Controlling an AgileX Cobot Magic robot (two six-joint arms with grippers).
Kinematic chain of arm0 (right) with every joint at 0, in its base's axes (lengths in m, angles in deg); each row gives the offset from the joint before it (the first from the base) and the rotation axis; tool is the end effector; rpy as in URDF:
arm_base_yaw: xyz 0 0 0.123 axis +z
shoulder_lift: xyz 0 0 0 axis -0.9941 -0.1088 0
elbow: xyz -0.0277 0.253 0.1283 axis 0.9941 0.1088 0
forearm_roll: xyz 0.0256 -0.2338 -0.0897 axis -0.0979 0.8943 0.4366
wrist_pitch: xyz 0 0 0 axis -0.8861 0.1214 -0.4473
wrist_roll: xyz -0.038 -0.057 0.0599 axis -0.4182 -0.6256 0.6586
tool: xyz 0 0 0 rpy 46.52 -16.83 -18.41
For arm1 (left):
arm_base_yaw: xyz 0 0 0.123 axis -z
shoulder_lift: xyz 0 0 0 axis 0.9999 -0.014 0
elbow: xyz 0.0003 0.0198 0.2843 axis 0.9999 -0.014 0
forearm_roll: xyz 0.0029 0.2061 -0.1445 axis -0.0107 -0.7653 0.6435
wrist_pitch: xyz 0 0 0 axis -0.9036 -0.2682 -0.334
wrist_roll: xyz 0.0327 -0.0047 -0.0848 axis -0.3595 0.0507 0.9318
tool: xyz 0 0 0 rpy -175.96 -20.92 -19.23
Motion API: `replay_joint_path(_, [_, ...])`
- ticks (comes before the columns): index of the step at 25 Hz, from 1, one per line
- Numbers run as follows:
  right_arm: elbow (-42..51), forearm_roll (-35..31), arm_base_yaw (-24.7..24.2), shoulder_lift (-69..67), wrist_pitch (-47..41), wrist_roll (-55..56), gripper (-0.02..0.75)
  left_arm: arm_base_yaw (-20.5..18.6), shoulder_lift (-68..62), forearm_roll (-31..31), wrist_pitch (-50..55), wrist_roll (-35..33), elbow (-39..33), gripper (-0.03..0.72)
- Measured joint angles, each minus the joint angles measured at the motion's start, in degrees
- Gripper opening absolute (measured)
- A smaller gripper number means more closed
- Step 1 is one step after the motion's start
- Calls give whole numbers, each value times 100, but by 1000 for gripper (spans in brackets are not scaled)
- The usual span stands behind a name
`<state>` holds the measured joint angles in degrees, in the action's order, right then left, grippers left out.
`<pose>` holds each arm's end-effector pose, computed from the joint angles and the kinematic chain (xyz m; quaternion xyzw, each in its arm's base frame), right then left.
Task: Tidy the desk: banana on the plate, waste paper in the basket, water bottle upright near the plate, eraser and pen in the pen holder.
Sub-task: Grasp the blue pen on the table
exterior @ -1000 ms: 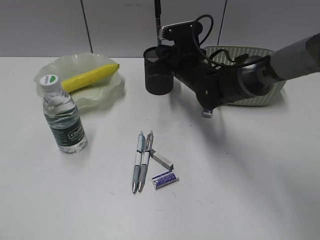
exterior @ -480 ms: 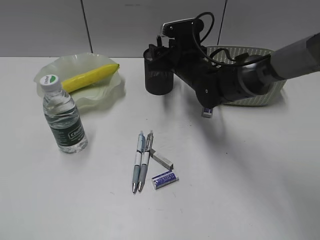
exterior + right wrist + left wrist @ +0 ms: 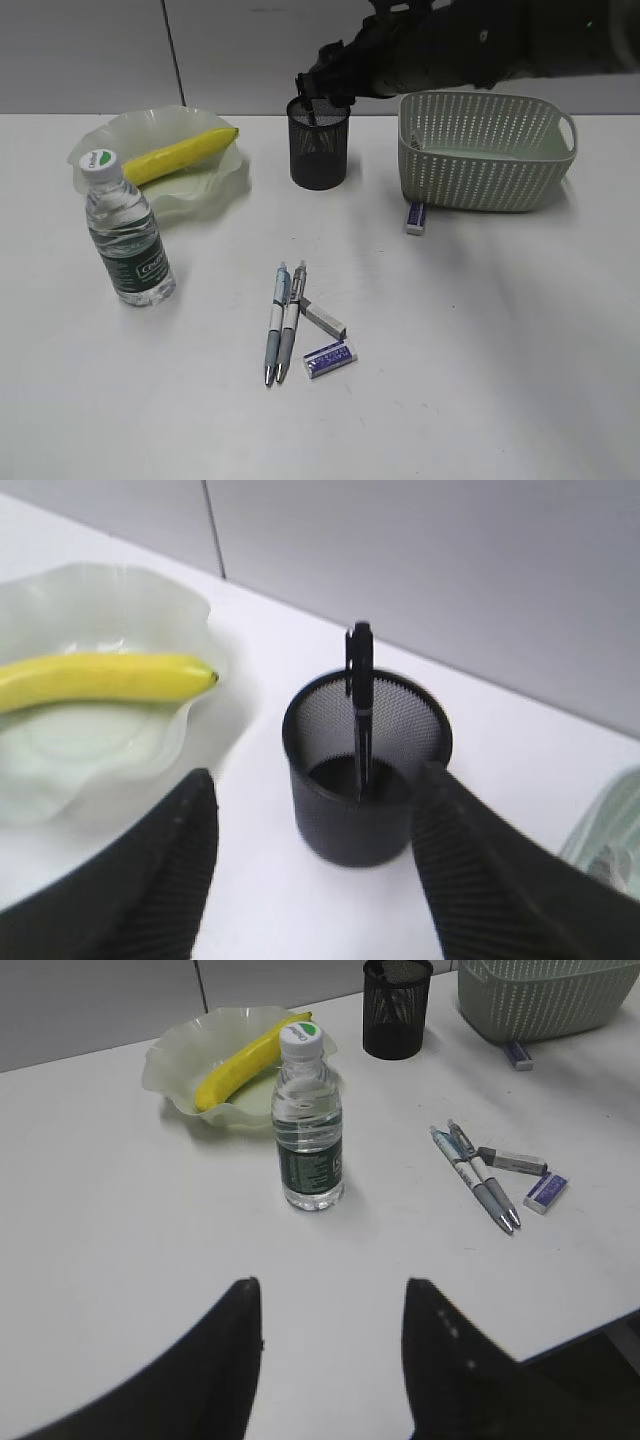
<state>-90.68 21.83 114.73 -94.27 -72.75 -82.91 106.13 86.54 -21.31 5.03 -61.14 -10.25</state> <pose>0.3931 0.2350 0.2236 -0.2149 0.8185 0.1438 0.5129 -0.0120 -0.0029 0.2884 0.1597 0.8247 -0.0973 0.5338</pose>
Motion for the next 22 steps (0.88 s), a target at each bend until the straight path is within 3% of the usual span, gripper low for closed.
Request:
replay_joint_path(11, [66, 305, 0, 1445, -4329, 465, 489, 0, 0, -1, 0, 0, 0, 347])
replay_joint_path(15, [645, 735, 0, 2348, -4963, 725, 489, 0, 0, -1, 0, 0, 0, 347])
replay_joint_path(22, [2432, 1230, 0, 4605, -5470, 788, 489, 0, 0, -1, 0, 0, 0, 347])
